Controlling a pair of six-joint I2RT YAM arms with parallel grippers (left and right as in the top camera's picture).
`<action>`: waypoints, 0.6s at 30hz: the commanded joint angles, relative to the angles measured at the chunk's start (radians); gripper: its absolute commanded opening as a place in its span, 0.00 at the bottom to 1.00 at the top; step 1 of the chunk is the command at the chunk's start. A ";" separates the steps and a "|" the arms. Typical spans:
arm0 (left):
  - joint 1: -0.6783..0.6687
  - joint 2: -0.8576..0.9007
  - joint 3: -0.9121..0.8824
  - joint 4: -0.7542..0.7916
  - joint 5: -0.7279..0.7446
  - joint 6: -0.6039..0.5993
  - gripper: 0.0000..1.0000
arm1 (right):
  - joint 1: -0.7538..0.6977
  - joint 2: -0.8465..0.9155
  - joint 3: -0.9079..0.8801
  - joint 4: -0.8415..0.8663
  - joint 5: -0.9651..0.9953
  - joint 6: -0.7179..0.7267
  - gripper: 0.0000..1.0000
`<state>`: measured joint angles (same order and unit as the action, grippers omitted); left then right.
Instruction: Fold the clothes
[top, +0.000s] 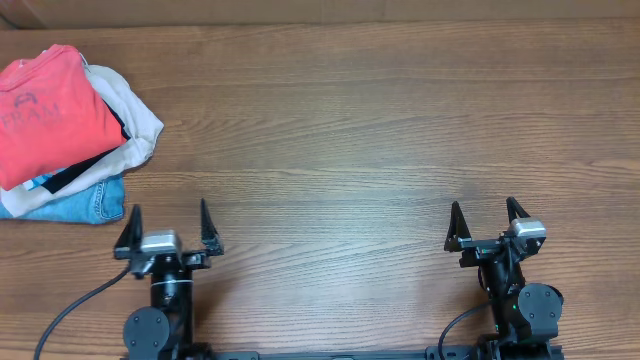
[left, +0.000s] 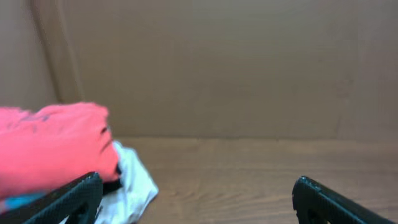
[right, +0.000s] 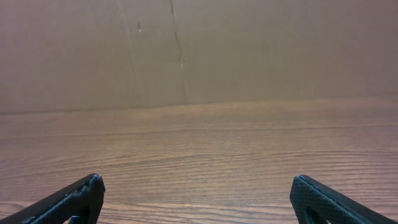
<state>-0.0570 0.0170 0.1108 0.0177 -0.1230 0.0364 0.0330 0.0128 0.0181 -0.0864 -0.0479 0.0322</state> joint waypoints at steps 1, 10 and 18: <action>0.010 -0.014 -0.060 0.059 0.158 0.149 1.00 | -0.003 -0.010 -0.010 0.006 -0.002 -0.003 1.00; 0.065 -0.014 -0.107 -0.091 0.251 0.113 1.00 | -0.003 -0.010 -0.010 0.006 -0.002 -0.003 1.00; 0.064 -0.014 -0.106 -0.082 0.247 0.035 1.00 | -0.003 -0.010 -0.010 0.006 -0.002 -0.003 1.00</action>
<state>0.0010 0.0147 0.0082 -0.0647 0.1024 0.1032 0.0334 0.0128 0.0181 -0.0868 -0.0479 0.0326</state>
